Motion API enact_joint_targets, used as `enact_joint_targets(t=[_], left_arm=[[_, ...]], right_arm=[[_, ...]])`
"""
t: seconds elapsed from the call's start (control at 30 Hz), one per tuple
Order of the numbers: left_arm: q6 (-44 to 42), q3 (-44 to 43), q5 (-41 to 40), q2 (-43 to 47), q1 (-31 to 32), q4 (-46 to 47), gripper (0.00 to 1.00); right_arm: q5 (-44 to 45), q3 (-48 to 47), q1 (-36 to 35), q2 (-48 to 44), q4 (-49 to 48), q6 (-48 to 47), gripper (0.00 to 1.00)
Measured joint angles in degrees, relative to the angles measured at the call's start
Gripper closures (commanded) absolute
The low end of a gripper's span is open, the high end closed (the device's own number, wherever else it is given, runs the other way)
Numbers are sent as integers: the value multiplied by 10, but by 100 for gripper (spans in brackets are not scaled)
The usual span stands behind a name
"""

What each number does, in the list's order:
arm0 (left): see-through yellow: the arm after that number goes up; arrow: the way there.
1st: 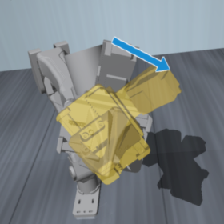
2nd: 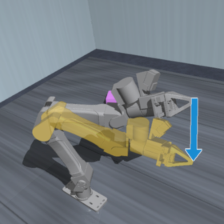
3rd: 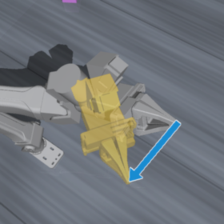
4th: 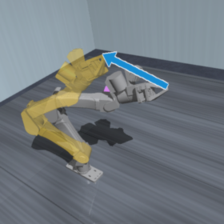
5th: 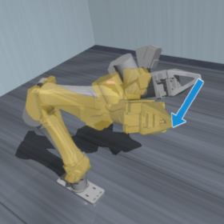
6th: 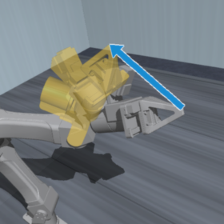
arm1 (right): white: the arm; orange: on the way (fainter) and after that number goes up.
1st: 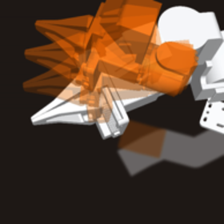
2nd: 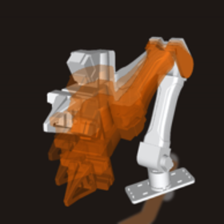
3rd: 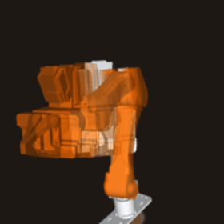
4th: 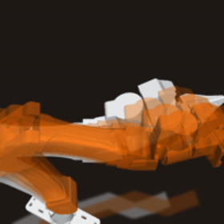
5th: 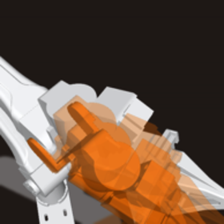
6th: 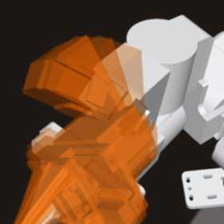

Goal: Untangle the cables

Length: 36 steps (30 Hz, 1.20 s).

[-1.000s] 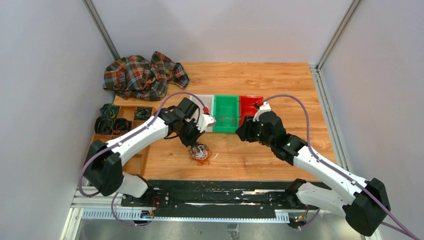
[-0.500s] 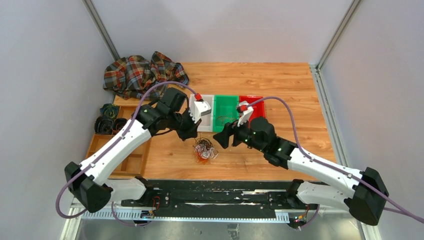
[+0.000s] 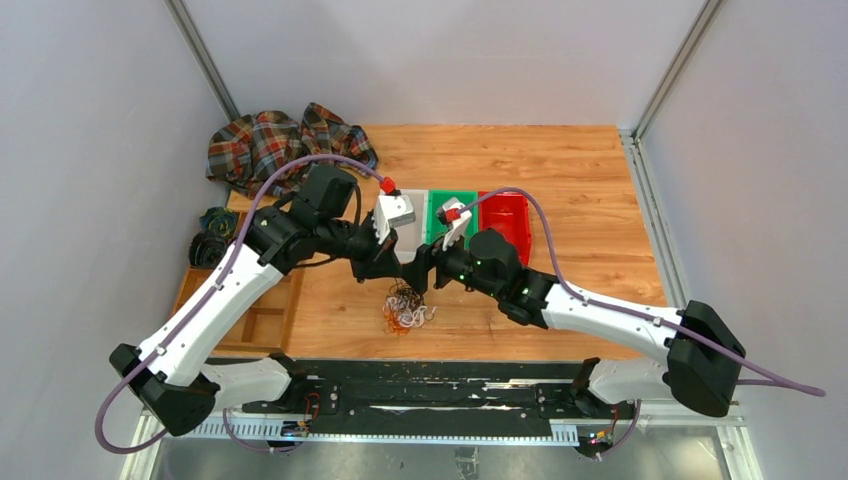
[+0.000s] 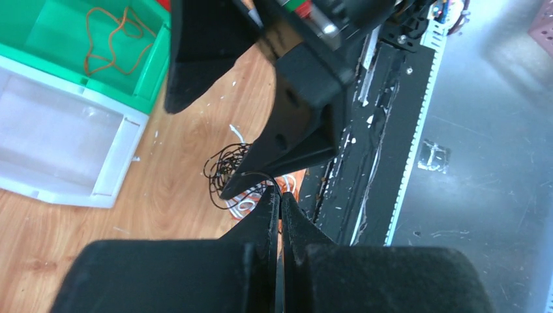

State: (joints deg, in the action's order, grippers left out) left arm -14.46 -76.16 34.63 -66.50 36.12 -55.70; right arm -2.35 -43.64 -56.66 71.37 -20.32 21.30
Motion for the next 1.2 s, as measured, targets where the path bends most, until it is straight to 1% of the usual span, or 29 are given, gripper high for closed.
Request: enact_joint_targets(t=[0.27,0.4,0.6,0.73,0.93,1.2], left_arm=[[-1,-62,28,-10,0,-17,99],[-1,-97,41,-11,0,-20,100],[-1,-151,57,-24,0,-24,100],[-3,-189,57,-37,0,-34,100],[-21,-271,36,-45,0,-46,99],[-49,-433,-27,-56,0,-44,100]], right_arm=[[14,-27,-9,40,-37,-1,28],[31,-26,-16,64,-55,4,29],[61,-26,-27,105,-82,14,34],[84,-8,-29,129,-101,24,36],[111,39,-30,152,-118,48,36],[135,86,-30,168,-127,73,38]])
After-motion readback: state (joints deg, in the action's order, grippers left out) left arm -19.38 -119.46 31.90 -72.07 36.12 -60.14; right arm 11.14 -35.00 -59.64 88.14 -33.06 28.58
